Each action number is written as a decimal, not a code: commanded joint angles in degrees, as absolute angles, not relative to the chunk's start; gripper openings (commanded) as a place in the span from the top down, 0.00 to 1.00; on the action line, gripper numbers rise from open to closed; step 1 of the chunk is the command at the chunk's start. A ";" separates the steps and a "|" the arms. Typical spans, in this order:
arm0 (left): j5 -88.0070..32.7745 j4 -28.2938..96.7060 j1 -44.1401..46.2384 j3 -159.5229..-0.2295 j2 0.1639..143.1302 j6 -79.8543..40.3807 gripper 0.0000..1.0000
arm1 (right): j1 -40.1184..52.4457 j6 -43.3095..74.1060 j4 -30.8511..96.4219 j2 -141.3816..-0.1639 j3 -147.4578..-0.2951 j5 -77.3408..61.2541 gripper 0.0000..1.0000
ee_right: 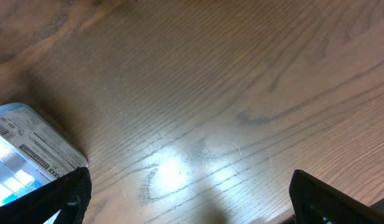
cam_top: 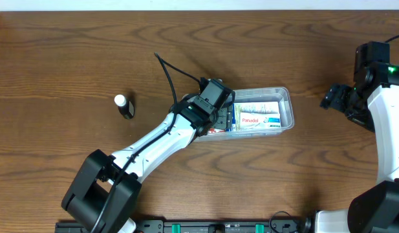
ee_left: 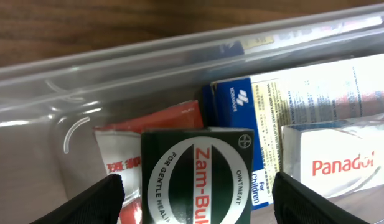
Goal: Pack container
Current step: 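Lower the green tin into the container beside the red box, then move the left gripper to the white-capped bottle and grasp it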
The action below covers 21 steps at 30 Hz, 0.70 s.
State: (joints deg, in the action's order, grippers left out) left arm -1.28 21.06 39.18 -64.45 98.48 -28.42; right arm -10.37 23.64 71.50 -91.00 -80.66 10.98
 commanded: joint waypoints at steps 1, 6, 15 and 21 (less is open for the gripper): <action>-0.60 20.86 39.20 -65.78 97.97 -25.50 0.23 | -10.70 23.94 71.53 -90.76 -80.62 11.35 0.01; -0.60 21.58 39.18 -65.78 96.97 -20.62 0.23 | -10.70 23.94 71.53 -90.76 -80.62 11.35 0.01; -1.67 24.21 39.18 -65.78 89.86 -17.06 0.07 | -10.70 23.94 71.53 -90.76 -80.62 11.35 0.01; -2.28 25.56 38.57 -65.78 78.15 -12.60 0.07 | -10.70 23.94 71.53 -90.76 -80.62 11.35 0.01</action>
